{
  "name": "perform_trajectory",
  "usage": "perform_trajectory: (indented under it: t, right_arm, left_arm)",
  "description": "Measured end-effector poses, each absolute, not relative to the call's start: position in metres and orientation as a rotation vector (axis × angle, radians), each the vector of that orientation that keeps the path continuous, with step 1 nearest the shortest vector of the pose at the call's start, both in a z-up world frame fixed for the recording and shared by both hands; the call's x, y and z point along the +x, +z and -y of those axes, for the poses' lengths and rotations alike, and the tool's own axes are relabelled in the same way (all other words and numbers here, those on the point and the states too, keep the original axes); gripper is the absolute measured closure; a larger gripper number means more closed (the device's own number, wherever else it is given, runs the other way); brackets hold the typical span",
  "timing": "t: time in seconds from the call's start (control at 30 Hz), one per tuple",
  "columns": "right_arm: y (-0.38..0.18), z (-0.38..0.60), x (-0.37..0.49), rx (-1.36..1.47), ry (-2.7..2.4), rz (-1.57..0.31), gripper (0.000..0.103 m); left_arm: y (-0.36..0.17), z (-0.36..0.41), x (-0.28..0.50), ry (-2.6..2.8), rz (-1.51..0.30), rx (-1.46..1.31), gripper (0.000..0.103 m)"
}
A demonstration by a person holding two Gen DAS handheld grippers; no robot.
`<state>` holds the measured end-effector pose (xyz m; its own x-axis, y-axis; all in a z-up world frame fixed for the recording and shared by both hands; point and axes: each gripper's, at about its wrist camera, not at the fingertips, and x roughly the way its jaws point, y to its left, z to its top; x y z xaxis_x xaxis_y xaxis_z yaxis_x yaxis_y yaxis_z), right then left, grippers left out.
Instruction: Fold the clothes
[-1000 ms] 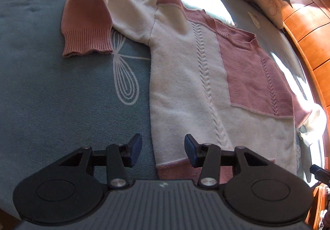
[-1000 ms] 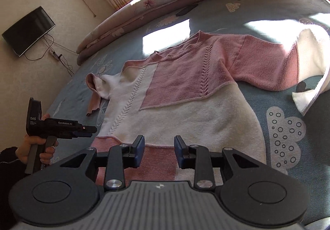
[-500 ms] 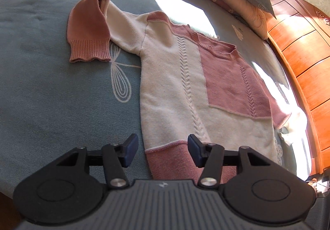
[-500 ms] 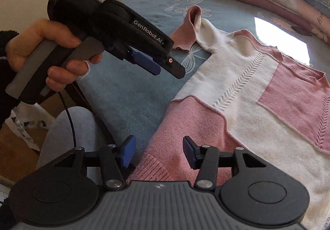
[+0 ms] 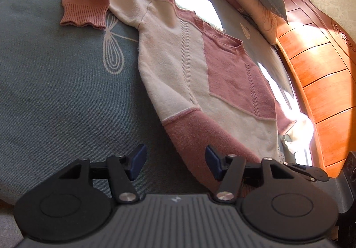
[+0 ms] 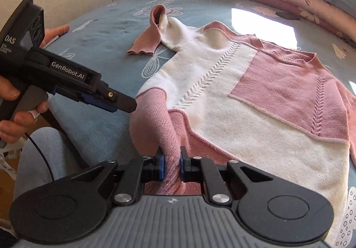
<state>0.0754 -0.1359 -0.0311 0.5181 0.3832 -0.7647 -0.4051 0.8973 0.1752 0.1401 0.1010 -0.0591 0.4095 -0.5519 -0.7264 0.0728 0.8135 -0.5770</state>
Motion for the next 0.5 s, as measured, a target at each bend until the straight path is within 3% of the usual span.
perform_trajectory:
  t: [0.1,0.23,0.5]
  right_arm:
    - [-0.045,0.174,0.095,0.173,0.416,-0.959,0.088]
    - [-0.071,0.208,0.109,0.329,0.332,-1.018,0.073]
    - [-0.077,0.224,0.096,0.379,0.332,-0.993,0.071]
  left_arm:
    - [-0.066,-0.091,0.140,-0.464,-1.086,-0.545,0.043]
    - [-0.071,-0.070,0.141,-0.538,-1.081,-0.555,0.042]
    - [-0.075,-0.028,0.149,-0.665,-1.032,-0.557,0.042]
